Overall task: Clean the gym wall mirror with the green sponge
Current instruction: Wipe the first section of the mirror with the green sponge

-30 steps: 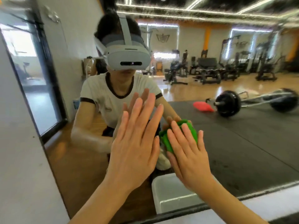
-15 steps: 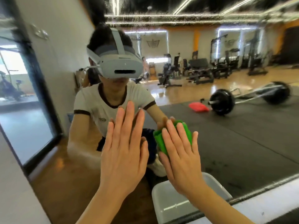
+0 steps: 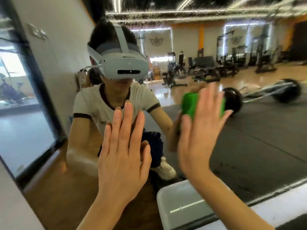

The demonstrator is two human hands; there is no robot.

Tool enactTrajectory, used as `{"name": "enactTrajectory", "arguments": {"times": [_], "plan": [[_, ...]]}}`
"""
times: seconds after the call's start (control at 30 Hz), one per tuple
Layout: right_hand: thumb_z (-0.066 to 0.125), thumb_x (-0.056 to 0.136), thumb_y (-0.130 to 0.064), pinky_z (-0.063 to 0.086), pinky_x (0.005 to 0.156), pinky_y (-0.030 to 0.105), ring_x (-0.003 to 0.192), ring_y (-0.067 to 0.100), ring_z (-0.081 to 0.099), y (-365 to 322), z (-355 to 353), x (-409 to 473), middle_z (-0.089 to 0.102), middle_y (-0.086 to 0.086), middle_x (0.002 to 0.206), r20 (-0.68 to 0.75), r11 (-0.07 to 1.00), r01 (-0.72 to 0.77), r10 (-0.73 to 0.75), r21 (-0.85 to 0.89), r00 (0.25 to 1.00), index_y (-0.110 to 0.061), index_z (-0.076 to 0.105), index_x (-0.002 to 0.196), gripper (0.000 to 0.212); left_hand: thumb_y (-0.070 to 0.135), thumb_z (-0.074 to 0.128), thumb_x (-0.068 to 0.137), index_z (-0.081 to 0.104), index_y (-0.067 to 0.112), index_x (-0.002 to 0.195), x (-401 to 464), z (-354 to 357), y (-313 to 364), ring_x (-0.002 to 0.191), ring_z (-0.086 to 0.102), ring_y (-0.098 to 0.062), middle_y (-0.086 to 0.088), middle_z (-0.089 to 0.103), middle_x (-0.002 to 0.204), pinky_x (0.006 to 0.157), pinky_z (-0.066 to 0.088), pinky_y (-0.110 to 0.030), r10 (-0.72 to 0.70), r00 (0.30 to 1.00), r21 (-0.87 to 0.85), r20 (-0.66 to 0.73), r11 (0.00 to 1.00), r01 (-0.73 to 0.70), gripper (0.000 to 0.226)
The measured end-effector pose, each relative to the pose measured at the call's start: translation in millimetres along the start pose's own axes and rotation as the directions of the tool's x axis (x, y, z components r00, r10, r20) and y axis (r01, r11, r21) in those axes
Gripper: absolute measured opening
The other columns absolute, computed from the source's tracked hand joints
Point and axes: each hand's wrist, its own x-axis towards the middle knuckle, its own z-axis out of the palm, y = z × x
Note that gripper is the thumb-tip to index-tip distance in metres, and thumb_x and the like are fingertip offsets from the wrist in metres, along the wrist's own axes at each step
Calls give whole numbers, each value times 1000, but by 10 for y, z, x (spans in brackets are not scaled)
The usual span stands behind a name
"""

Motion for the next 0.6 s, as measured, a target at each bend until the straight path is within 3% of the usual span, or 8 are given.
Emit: {"name": "enactTrajectory", "arguments": {"times": [0.1, 0.17, 0.23, 0.3, 0.4, 0.47, 0.53, 0.6], "plan": [[22, 110, -30, -9, 125, 44, 155, 17, -7, -63, 26, -270, -8, -3, 168, 205, 890, 456, -440, -34, 874, -18, 1, 160, 56, 28, 41, 100, 7, 15, 162, 5, -5, 1, 157, -3, -23, -4, -7, 170, 127, -3, -37, 7, 1000, -17, 0, 1000, -7, 72], [24, 109, -31, -9, 125, 43, 155, 15, -8, 252, -79, -166, -9, -2, 169, 251, 806, 588, -558, -63, 791, -18, 0, 161, 59, 28, 42, 100, 9, 14, 162, -2, -6, 4, 157, -3, -23, -5, -5, 170, 127, -3, -37, -3, 1000, -13, -2, 1000, 3, 71], [22, 109, -33, -11, 125, 41, 155, 13, -8, 581, -204, -44, 6, 5, 168, 240, 877, 472, -442, -85, 864, -15, 12, 159, 55, 28, 42, 100, 14, 11, 161, 0, 0, 13, 157, -2, -24, -7, -2, 169, 127, -3, -37, -7, 1000, -2, -10, 1000, 7, 69], [19, 109, -34, -12, 124, 41, 155, 12, -8, 749, -266, -20, 14, 10, 164, 151, 977, 192, -176, -94, 973, -9, 17, 156, 54, 28, 42, 100, 15, 10, 160, 11, 1, 19, 157, -3, -24, -7, 1, 168, 127, -3, -37, -14, 1000, 7, -8, 1000, 14, 69], [24, 108, -35, -10, 124, 44, 154, 15, -9, 397, -119, -225, 9, 8, 167, 51, 995, -61, 65, -77, 997, -14, 10, 159, 57, 26, 44, 99, 14, 10, 161, 12, -10, 26, 157, -3, -24, -8, 0, 168, 127, -3, -38, -20, 1000, 11, 7, 1000, 20, 70], [35, 102, -30, -12, 124, 43, 154, 17, -10, 70, 11, -466, -4, 2, 169, 147, 985, 156, -144, -70, 979, -19, 0, 161, 69, 26, 45, 98, 13, 10, 161, 15, -24, 33, 157, -4, -23, -8, 0, 168, 127, -5, -37, -22, 1000, 9, 14, 1000, 22, 71], [34, 105, -28, -10, 125, 43, 155, 17, -7, 22, 32, -623, -13, -2, 168, 240, 893, 446, -422, -56, 874, -19, -5, 161, 69, 26, 45, 97, 15, 10, 160, 21, -36, 33, 157, -6, -21, -8, 0, 168, 126, -6, -35, -18, 1000, 5, 22, 1000, 18, 72], [29, 109, -29, -7, 125, 43, 156, 16, -4, 275, -41, -545, -11, -4, 168, 256, 835, 547, -517, -58, 817, -18, 0, 161, 61, 26, 47, 96, 16, 9, 160, 20, -35, 27, 157, -7, -20, -9, 2, 167, 126, -6, -34, -18, 1000, 6, 16, 1000, 18, 73]]}}
